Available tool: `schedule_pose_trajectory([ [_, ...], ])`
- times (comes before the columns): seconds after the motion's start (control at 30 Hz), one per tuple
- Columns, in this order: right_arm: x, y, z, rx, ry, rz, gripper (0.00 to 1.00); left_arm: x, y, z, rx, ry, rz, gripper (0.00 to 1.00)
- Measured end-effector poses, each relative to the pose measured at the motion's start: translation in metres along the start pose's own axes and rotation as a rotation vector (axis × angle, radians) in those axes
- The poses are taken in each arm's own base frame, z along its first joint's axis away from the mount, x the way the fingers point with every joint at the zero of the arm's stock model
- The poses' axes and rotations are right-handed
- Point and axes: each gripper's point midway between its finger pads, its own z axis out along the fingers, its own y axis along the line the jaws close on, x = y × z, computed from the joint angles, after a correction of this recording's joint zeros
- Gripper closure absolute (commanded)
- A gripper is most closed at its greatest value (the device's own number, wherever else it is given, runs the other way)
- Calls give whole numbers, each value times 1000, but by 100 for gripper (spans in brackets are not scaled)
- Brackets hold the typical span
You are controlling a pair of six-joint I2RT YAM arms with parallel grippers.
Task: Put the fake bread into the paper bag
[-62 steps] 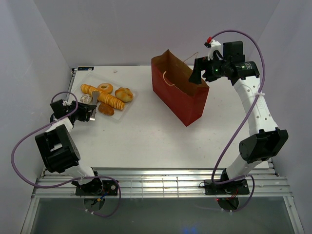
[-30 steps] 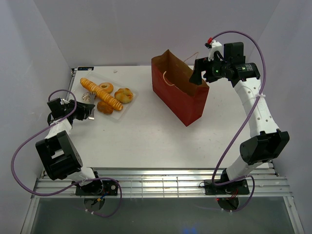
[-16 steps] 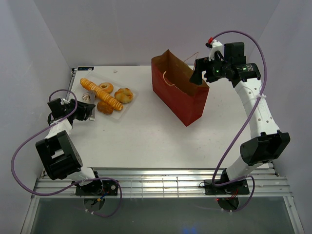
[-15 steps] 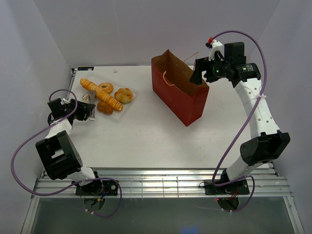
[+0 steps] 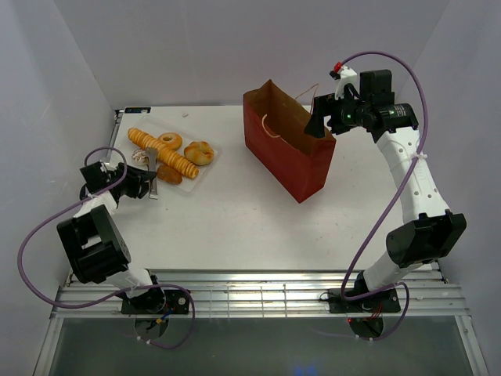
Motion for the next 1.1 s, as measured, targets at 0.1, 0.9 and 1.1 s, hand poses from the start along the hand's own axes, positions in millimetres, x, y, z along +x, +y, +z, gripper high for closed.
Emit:
schedule_pose_trajectory([
  [0.1, 0, 0, 0, 0, -1, 0, 8, 3, 1, 2, 10, 19, 1, 46],
  [0.9, -1, 0, 0, 1, -5, -3, 8, -7, -1, 20, 71, 58, 36, 44],
  [1.1, -1, 0, 0, 1, -5, -3, 8, -13, 3, 31, 72, 78, 26, 45],
])
